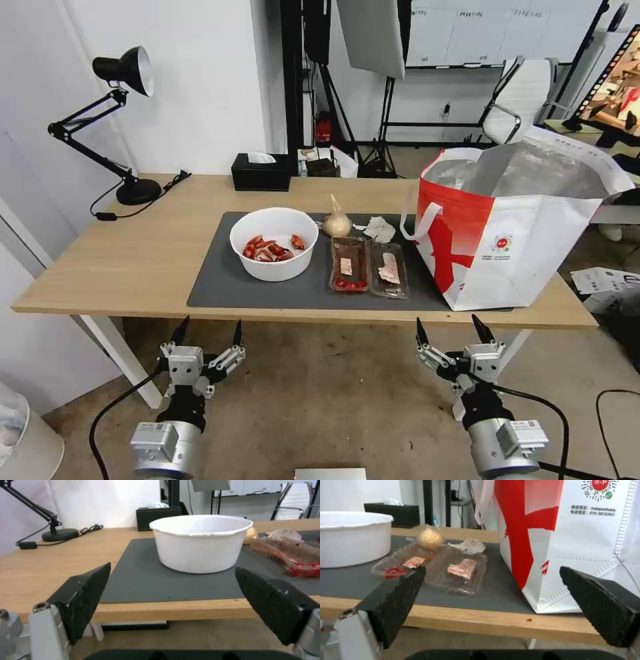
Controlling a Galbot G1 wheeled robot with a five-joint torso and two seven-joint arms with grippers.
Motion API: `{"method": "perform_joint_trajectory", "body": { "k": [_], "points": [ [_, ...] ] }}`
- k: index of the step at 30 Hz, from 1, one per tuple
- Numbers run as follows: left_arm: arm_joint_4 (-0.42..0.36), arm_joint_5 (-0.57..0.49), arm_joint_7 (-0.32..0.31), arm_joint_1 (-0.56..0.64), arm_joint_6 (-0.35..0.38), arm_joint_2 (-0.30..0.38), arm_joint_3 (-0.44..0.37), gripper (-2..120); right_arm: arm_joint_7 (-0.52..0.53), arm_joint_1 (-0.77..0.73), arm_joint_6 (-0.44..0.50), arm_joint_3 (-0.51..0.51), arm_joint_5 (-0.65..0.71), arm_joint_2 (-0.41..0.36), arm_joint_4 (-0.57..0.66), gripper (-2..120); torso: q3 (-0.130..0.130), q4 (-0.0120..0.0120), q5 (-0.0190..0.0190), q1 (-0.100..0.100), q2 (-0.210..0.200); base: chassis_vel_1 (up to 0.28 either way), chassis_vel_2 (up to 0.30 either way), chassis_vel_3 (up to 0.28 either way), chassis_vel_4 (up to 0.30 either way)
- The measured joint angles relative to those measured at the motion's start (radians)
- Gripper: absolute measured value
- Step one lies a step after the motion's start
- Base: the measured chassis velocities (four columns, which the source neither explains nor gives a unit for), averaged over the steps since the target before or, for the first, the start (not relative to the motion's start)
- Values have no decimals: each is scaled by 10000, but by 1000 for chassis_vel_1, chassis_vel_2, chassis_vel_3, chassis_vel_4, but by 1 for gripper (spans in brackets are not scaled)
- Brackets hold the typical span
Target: Pick up the trash from the table and place it into the takeout bag.
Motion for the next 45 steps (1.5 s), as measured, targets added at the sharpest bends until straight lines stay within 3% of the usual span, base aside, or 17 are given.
{"method": "perform_joint_trajectory", "body": {
  "k": [4,6,7,10,14,17,19,26,28,33,45],
  "points": [
    [-111,-286,-323,-207,390,110,-114,100,45,92,-128,6,166,-175,0,100,0,-2,0,0,0,0,0,0,0],
    [-409,-872,-997,-665,1183,347,-370,100,105,233,-273,27,354,-471,10,100,1,2,2,1,0,0,0,0,0],
    [-409,-872,-997,-665,1183,347,-370,100,105,233,-273,27,354,-471,10,100,1,2,2,1,0,0,0,0,0],
    [-879,-1836,-2072,-1413,2466,744,-784,100,341,689,-862,91,1156,-1219,11,100,2,-1,0,0,-1,0,0,0,0],
    [-1058,-2409,-2552,-1792,2068,919,-978,100,640,1231,-1546,186,2083,-2091,36,100,2,-2,5,0,-2,0,0,0,0],
    [-1038,-2421,-2554,-1794,1975,915,-929,100,821,1619,-1956,253,2636,-2732,53,100,1,5,-1,0,-1,0,0,0,0],
    [-987,-2352,-2486,-1746,1949,890,-847,100,851,1753,-2040,245,2880,-2981,50,100,2,-5,5,1,-2,0,0,0,0],
    [-883,-2159,-2220,-1650,1938,889,-615,100,1149,2749,-2630,322,4341,-4334,-14,100,1,3,-1,1,-2,0,0,0,0],
    [-855,-2129,-2155,-1638,1939,918,-582,100,1212,2969,-2785,314,4690,-4639,-36,100,1,-5,4,0,-2,0,0,0,0],
    [-826,-2116,-2053,-1573,1941,969,-570,100,1479,3744,-3319,295,5971,-5493,-181,100,1,5,-3,1,-1,0,0,0,0],
    [-818,-2076,-1927,-1441,1941,990,-549,100,1447,3691,-3463,105,5965,-5240,-326,100,0,-2,1,-1,1,0,0,0,0]
  ]
}}
